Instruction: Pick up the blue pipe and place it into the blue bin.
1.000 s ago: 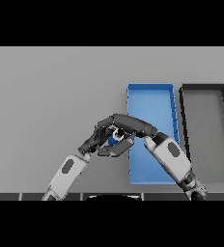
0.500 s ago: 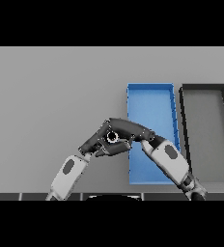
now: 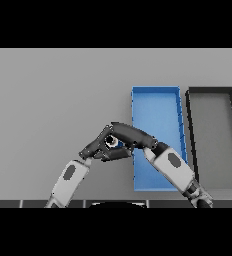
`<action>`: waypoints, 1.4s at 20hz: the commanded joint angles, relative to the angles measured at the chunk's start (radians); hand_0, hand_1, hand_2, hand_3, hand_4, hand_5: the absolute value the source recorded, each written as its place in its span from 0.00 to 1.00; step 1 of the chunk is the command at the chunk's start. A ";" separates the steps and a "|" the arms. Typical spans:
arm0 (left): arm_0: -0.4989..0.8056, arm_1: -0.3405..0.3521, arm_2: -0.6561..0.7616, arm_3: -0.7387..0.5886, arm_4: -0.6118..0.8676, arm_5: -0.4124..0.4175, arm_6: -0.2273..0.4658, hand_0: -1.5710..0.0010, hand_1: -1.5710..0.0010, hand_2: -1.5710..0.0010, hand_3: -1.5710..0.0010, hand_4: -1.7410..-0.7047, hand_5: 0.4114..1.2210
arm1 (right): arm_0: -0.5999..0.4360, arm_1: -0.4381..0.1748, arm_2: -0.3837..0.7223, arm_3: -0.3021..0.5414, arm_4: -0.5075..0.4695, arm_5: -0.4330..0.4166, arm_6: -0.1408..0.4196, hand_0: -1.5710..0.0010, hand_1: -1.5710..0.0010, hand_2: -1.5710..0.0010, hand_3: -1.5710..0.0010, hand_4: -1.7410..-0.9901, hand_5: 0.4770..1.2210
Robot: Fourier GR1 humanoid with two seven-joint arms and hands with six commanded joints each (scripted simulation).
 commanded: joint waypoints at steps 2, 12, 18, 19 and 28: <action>-0.007 -0.010 0.007 0.008 -0.042 -0.019 0.009 0.70 0.72 0.73 0.76 0.58 0.89 | 0.006 -0.001 -0.011 -0.008 -0.008 -0.003 0.037 0.00 0.00 0.00 0.01 0.00 0.99; 0.018 -0.027 0.032 0.003 -0.036 -0.005 0.092 0.97 0.97 0.97 0.97 0.77 0.13 | 0.043 0.062 -0.061 -0.008 0.025 0.050 0.069 0.00 0.00 0.00 0.00 0.00 1.00; 0.039 -0.021 0.020 0.001 -0.046 -0.004 0.082 0.99 0.99 0.99 0.99 0.80 0.06 | -0.079 0.118 -0.172 -0.031 -0.184 -0.026 0.276 0.00 0.00 0.00 0.00 0.00 1.00; 0.032 -0.020 0.025 0.005 -0.047 -0.001 0.090 0.99 0.99 0.99 0.99 0.80 0.05 | -0.137 0.085 -0.187 -0.009 -0.239 -0.068 0.276 0.00 0.00 0.00 0.00 0.00 1.00; 0.009 -0.021 0.036 0.008 -0.034 -0.011 0.148 1.00 1.00 1.00 1.00 0.82 0.02 | -0.505 -0.054 -0.468 0.231 -0.263 -0.155 0.235 0.00 0.00 0.00 0.00 0.00 1.00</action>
